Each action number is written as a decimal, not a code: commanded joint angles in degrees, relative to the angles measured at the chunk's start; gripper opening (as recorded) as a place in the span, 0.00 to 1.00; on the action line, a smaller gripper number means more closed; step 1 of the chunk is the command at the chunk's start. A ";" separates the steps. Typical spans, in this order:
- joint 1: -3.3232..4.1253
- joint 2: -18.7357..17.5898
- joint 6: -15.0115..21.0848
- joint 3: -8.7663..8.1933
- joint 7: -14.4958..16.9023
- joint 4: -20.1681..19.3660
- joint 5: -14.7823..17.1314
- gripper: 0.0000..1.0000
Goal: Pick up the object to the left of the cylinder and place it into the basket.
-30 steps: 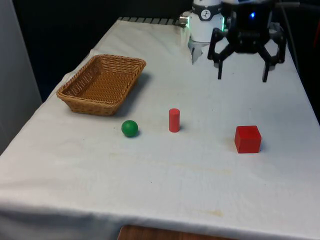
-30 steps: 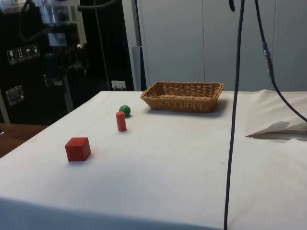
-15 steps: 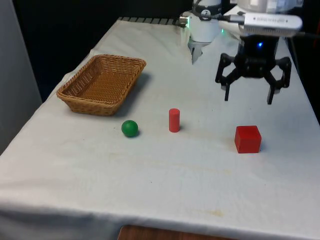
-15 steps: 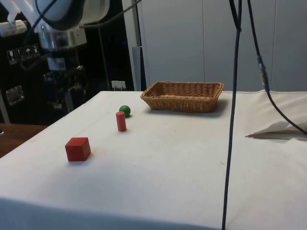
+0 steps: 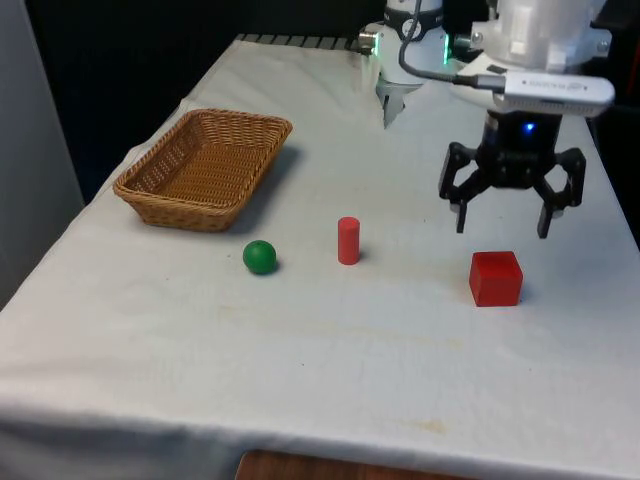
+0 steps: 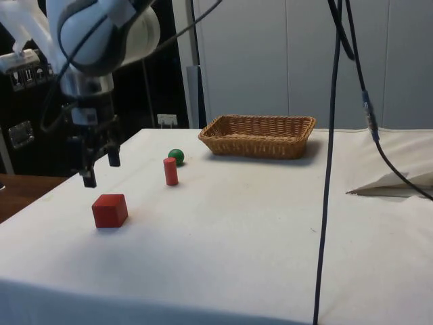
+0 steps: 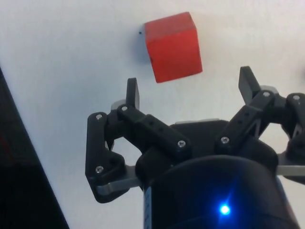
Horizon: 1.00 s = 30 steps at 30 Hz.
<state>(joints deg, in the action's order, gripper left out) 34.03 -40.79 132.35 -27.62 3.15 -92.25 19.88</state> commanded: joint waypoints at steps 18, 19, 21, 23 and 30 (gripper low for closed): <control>-0.69 -4.01 7.05 2.35 4.64 -0.74 0.40 1.00; -0.74 -4.13 7.16 2.29 4.98 -0.86 0.34 1.00; -0.86 -4.30 7.33 2.23 5.56 -1.15 0.29 1.00; -0.86 -4.41 7.91 2.12 6.25 -1.60 0.23 1.00; -0.63 -4.64 8.71 2.18 6.59 -1.72 0.17 1.00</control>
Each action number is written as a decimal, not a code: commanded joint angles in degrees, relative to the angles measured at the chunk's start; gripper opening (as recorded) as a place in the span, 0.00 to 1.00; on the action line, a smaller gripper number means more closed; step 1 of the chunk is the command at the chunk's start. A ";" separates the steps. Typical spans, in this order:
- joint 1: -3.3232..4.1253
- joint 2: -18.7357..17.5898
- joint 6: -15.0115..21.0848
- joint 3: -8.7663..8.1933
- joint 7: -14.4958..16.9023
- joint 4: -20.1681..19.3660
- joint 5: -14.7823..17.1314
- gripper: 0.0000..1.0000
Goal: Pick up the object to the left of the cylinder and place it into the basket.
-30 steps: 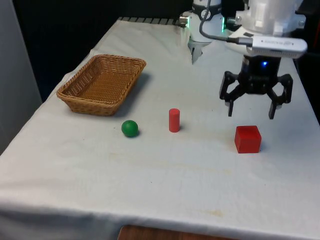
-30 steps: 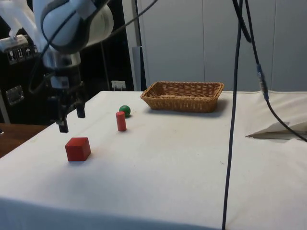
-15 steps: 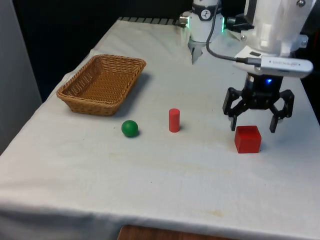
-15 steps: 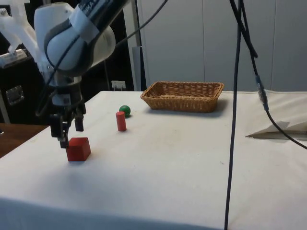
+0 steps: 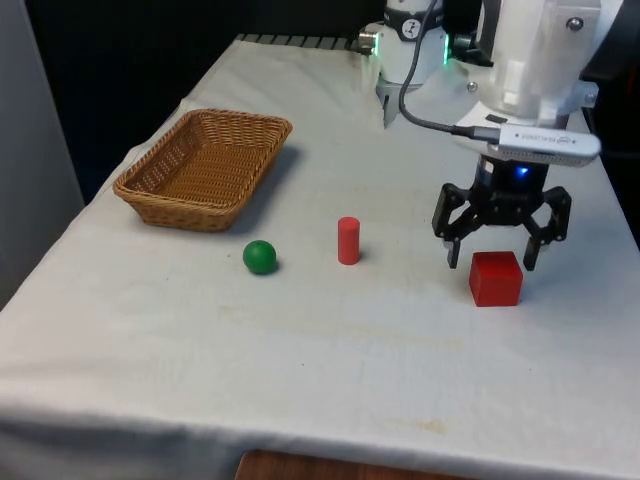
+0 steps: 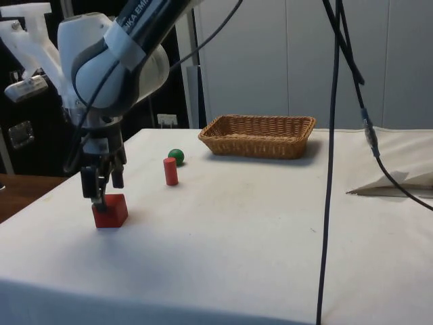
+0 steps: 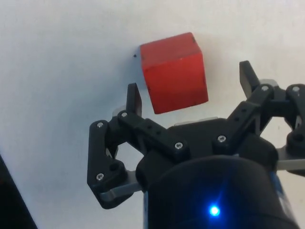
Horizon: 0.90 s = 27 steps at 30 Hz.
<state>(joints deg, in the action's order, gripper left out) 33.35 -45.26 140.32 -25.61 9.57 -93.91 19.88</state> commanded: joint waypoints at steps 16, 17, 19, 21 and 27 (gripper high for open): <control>-0.17 -2.35 3.44 0.69 0.11 0.52 1.26 0.88; -0.11 -2.35 3.50 0.63 0.06 0.46 1.26 0.79; -0.06 -2.29 3.50 0.57 0.00 0.46 1.20 0.51; -0.11 -2.52 3.04 0.52 -0.11 0.74 1.15 0.20; 0.06 -2.18 3.55 0.40 -0.06 0.40 1.09 0.03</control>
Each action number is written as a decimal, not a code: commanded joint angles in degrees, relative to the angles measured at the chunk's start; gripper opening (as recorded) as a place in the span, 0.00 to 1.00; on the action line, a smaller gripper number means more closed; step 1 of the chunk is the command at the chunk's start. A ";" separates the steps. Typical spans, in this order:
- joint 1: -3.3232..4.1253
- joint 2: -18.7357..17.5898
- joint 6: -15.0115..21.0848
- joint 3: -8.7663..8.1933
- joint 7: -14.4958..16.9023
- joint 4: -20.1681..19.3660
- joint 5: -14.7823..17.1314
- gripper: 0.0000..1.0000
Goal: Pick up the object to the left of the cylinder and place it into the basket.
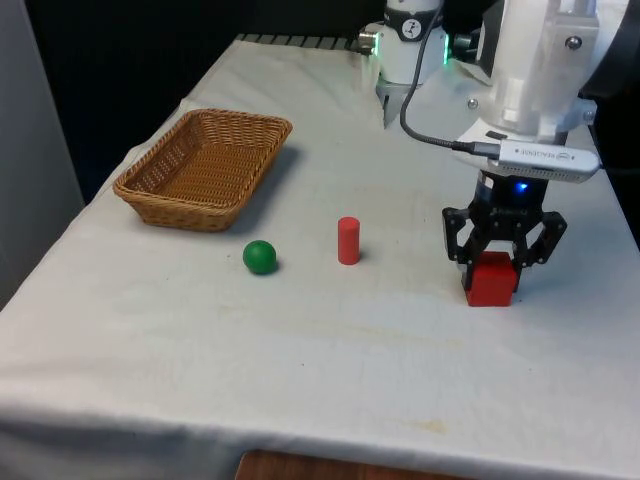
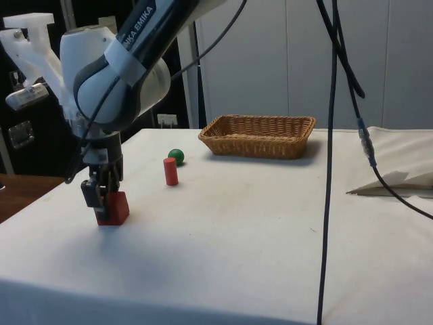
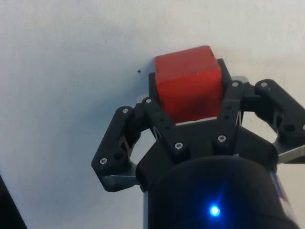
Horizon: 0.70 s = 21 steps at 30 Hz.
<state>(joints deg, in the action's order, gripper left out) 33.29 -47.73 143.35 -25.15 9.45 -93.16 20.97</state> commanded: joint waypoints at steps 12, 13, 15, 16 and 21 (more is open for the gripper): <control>0.06 1.83 -0.80 -0.46 0.00 -0.23 -0.29 0.03; 0.52 3.21 -1.32 -0.97 -0.17 -1.09 -0.86 0.03; 0.40 4.07 -1.66 -1.03 -0.06 -1.49 -1.20 0.03; 0.40 4.47 -1.78 -1.09 -0.06 -1.72 -1.32 0.03; 0.40 6.88 -2.41 -1.55 0.23 -3.15 -1.95 0.03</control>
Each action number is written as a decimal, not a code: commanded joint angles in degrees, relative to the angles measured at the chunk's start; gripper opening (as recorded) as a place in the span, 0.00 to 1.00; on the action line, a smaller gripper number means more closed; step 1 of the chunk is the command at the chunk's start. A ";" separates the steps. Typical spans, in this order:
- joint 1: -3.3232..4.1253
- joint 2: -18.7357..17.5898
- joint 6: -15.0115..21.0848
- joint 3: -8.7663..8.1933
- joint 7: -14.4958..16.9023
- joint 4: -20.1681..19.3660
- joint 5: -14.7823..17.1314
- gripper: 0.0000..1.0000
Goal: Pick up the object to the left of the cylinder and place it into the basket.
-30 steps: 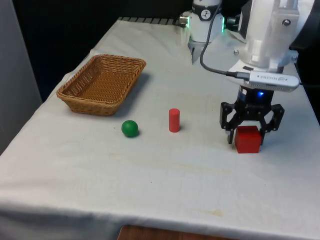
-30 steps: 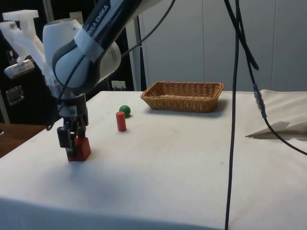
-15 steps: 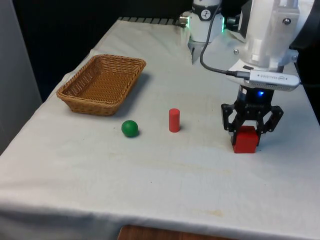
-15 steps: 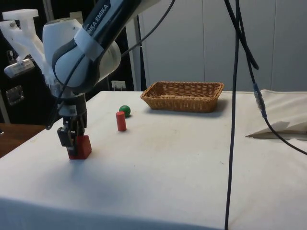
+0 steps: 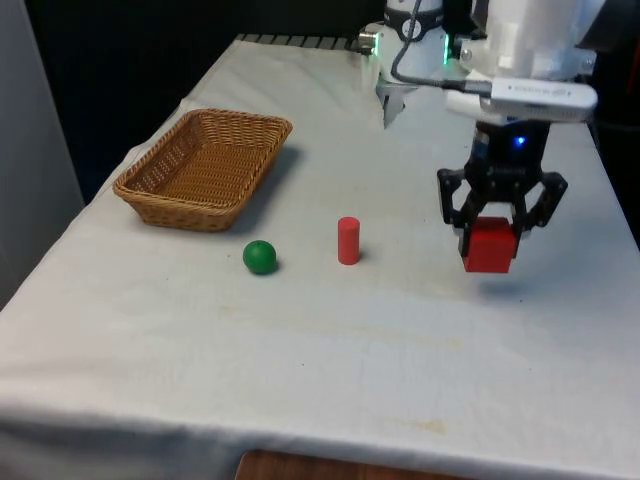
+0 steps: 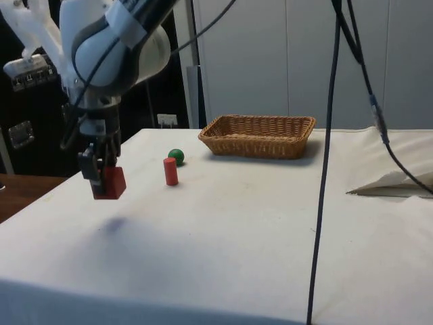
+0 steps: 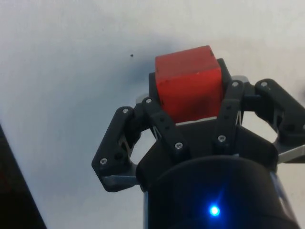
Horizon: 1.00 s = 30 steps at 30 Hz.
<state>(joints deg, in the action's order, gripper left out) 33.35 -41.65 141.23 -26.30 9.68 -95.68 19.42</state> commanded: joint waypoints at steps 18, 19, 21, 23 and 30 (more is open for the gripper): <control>0.23 9.22 -4.70 -2.12 0.00 -3.95 -3.61 0.03; 0.00 8.77 -4.76 -1.83 0.00 -3.50 -3.32 0.03; 0.17 10.14 -5.16 -2.35 0.06 -4.41 -3.95 0.03; 0.11 11.17 -5.33 -2.52 0.11 -5.10 -4.35 0.03; 0.11 11.92 -5.16 -2.46 0.17 -6.02 -4.35 0.03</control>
<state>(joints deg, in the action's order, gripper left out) 33.35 -29.91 135.79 -28.71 9.91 -101.41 15.24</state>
